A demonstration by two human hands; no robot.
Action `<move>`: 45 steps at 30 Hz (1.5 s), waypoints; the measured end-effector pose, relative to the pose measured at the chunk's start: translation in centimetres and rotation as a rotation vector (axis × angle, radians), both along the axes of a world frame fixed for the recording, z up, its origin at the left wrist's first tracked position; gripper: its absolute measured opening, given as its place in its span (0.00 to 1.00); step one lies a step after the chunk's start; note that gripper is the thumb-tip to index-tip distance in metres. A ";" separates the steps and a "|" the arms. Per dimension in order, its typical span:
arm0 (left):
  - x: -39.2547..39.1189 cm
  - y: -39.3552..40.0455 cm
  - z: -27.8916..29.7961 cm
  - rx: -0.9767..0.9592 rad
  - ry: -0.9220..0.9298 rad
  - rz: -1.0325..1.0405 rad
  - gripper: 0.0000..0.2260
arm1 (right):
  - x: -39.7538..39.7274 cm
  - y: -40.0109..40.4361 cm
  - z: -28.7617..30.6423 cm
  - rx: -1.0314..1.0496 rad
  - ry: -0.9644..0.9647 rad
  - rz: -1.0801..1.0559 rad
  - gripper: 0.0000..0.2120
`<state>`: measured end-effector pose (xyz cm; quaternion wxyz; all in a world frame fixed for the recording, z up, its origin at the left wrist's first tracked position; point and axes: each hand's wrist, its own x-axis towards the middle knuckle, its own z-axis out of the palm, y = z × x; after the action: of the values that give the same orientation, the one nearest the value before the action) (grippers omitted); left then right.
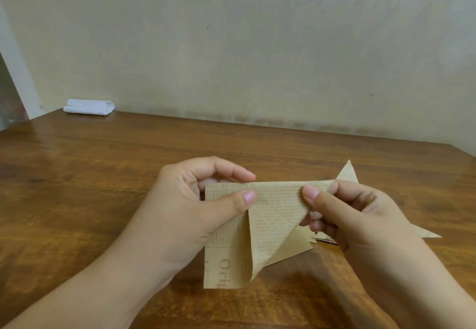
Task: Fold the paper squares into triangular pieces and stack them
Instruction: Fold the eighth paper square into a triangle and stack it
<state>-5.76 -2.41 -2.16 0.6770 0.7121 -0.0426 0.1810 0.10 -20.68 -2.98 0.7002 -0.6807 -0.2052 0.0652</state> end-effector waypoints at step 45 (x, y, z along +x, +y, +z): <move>0.3 0.5 -0.4 0.190 0.254 -0.105 0.08 | -0.4 -0.1 0.0 -0.499 -0.115 0.083 0.08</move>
<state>-5.43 -1.95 -2.61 0.6149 0.7870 -0.0109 0.0492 -0.33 -20.81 -2.97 0.4947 -0.8259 -0.2500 0.1035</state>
